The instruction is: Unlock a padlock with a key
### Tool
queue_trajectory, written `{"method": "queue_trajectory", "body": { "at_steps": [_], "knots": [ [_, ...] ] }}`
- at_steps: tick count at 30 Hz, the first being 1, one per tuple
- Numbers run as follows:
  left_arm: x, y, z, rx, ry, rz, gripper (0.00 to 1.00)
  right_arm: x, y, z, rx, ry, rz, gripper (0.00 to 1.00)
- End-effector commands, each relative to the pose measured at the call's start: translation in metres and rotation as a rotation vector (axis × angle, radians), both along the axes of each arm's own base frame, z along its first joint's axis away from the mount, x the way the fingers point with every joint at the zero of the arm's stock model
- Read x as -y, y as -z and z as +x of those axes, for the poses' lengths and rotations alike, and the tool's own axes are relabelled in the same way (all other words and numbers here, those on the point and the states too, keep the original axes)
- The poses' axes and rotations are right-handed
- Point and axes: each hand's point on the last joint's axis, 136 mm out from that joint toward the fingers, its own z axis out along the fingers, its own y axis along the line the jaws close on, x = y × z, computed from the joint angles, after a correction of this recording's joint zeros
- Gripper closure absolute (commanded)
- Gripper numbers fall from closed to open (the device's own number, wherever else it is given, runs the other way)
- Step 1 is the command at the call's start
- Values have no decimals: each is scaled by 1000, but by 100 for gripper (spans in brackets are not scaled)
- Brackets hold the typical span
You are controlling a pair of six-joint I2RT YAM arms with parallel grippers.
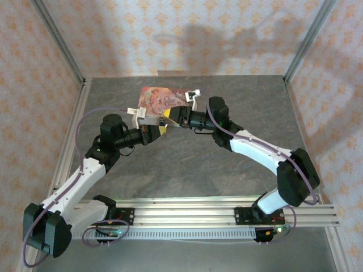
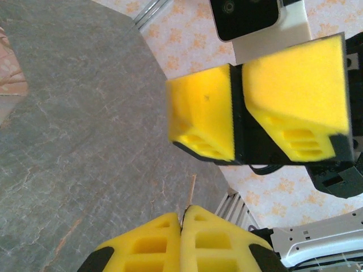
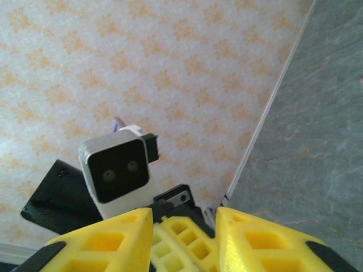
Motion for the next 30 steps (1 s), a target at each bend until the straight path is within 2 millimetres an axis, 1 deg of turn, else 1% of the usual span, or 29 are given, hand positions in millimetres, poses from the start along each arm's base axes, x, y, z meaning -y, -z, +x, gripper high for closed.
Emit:
{"method": "queue_trajectory", "body": {
  "at_steps": [1, 7, 16, 24, 26, 30],
  "knots": [
    [2, -18, 0, 46, 24, -36, 100, -2, -10, -17, 52, -52, 11, 68],
    [-1, -27, -2, 64, 15, -43, 100, -6, 0, -17, 54, -64, -10, 70],
    [-5, -39, -2, 91, -12, -54, 100, -7, 8, -19, 50, -83, -25, 71],
    [-6, -41, 0, 91, -16, -58, 100, -8, 8, -20, 55, -98, -22, 86],
    [-6, -42, 0, 94, -15, -61, 100, -9, 9, -21, 53, -101, -22, 88],
    [-6, -44, 0, 96, -24, -61, 100, -9, 12, -21, 46, -105, -25, 87]
  ]
}}
